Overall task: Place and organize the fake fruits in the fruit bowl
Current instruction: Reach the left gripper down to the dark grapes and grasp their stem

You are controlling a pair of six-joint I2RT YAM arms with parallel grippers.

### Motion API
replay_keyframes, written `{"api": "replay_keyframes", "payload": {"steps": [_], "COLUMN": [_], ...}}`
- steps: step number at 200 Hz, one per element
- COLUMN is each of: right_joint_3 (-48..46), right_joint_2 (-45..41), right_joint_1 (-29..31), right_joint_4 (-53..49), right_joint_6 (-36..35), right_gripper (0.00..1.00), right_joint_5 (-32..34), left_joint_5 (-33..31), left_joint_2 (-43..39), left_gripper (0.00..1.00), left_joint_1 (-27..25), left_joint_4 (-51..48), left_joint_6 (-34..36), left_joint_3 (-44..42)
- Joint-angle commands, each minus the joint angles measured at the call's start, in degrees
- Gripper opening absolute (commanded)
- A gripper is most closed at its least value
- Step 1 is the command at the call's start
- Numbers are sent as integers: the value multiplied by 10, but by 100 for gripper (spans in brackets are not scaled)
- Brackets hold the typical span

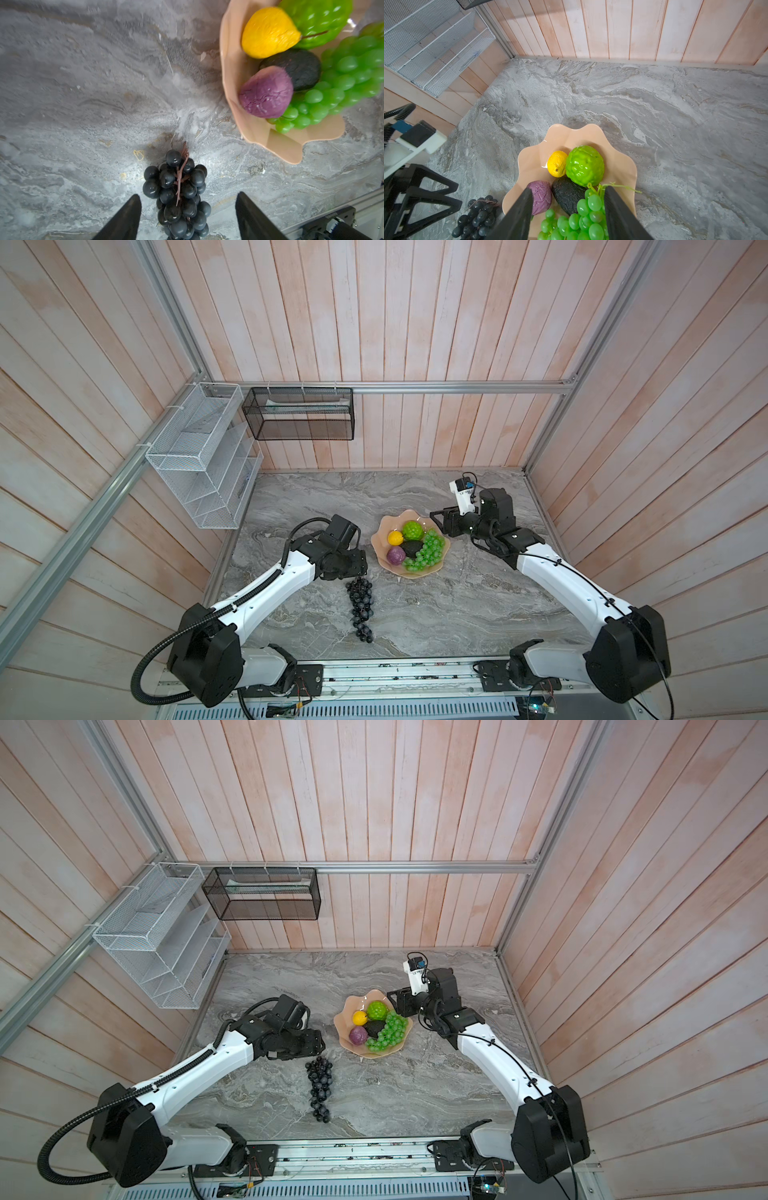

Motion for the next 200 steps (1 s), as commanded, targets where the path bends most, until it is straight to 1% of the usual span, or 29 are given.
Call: {"api": "replay_keyframes", "payload": {"steps": [1, 41, 64, 78, 92, 127, 157, 176, 200], "right_joint_3": [1, 13, 13, 11, 8, 0, -5, -7, -11], "right_joint_2": [22, 57, 70, 75, 74, 75, 75, 75, 72], "right_joint_1": [5, 8, 9, 9, 11, 11, 11, 11, 11], "right_joint_4": [22, 32, 38, 41, 45, 44, 47, 47, 51], "right_joint_6": [14, 13, 21, 27, 29, 26, 27, 27, 28], "right_gripper": [55, 53, 52, 51, 50, 49, 49, 49, 49], "right_joint_5": [7, 0, -7, -11, -12, -9, -10, -7, -6], "left_joint_5": [27, 29, 29, 34, 40, 42, 38, 31, 24], "left_joint_2": [13, 55, 79, 89, 96, 110, 114, 116, 114], "left_gripper": [72, 67, 62, 55, 52, 32, 29, 19, 19], "left_joint_1": [2, -1, -2, -2, -3, -7, -6, -7, -6], "left_joint_4": [38, 65, 78, 91, 103, 115, 112, 118, 141], "left_joint_6": [-4, 11, 16, 16, 13, 12, 15, 14, 13], "left_joint_3": [-23, -19, -18, -20, -22, -19, -18, -24, -38]}}
